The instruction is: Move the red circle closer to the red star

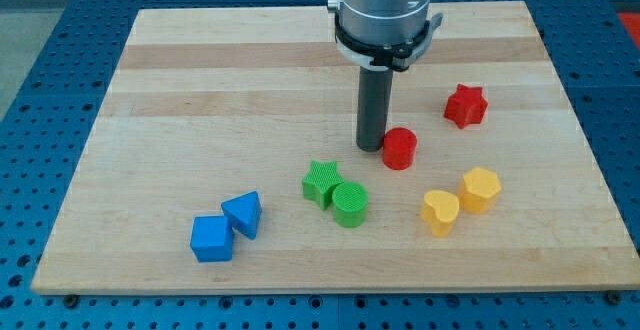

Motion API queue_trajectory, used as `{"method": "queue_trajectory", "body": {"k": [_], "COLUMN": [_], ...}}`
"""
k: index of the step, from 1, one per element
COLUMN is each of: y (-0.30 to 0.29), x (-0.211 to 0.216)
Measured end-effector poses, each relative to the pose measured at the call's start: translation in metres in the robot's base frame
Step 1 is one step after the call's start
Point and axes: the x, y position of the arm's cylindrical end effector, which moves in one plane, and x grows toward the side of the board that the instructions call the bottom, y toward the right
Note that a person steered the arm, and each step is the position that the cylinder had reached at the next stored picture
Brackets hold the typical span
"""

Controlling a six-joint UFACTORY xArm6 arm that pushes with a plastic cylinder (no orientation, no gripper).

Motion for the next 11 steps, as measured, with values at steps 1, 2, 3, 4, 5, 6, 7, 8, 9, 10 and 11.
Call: {"method": "queue_trajectory", "body": {"k": [1,2,3,4,5,6,7,8,9,10,11], "y": [-0.022,-0.018,-0.013,-0.013,-0.005,-0.004,-0.004,-0.003,0.013,0.039,0.059], "x": [-0.005,0.007,0.021,0.026,0.045,0.043,0.033,0.033,0.033,0.033,0.026]}}
